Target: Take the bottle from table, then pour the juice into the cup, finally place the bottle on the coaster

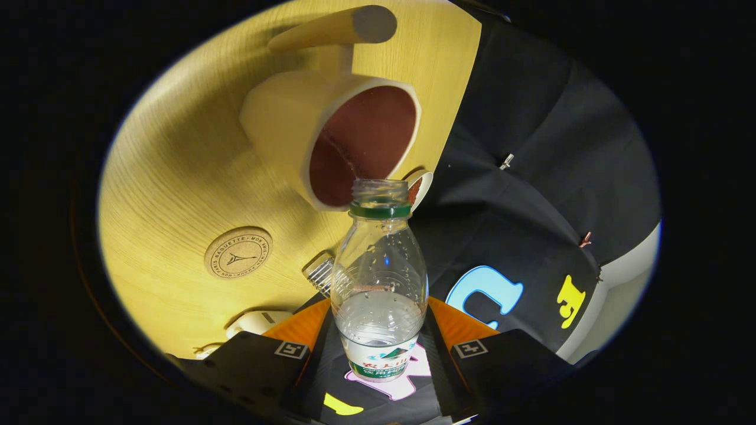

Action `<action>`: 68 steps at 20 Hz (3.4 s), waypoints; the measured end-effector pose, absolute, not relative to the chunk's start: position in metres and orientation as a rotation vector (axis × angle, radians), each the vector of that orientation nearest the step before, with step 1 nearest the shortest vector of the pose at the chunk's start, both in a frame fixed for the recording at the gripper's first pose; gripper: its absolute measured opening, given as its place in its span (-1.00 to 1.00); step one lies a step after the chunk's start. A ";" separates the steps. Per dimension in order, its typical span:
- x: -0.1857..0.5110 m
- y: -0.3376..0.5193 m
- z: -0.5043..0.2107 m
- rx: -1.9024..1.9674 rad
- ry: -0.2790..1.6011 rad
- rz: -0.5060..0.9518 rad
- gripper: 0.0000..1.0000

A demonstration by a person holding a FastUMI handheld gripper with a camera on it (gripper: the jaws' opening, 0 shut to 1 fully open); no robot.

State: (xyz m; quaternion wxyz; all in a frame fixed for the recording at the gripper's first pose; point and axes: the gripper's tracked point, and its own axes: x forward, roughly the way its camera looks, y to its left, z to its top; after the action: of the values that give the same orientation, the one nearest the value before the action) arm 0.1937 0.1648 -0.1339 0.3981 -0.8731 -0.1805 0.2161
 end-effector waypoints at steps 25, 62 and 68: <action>0.182 0.176 -0.120 -2.276 -0.576 0.560 0.48; 0.239 0.113 -0.116 -0.040 0.182 0.631 0.50; 0.260 0.108 -0.147 0.011 0.179 0.571 0.52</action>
State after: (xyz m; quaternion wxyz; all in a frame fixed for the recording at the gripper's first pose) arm 0.2604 0.1078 -0.1468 0.9555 0.0053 0.0882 0.2813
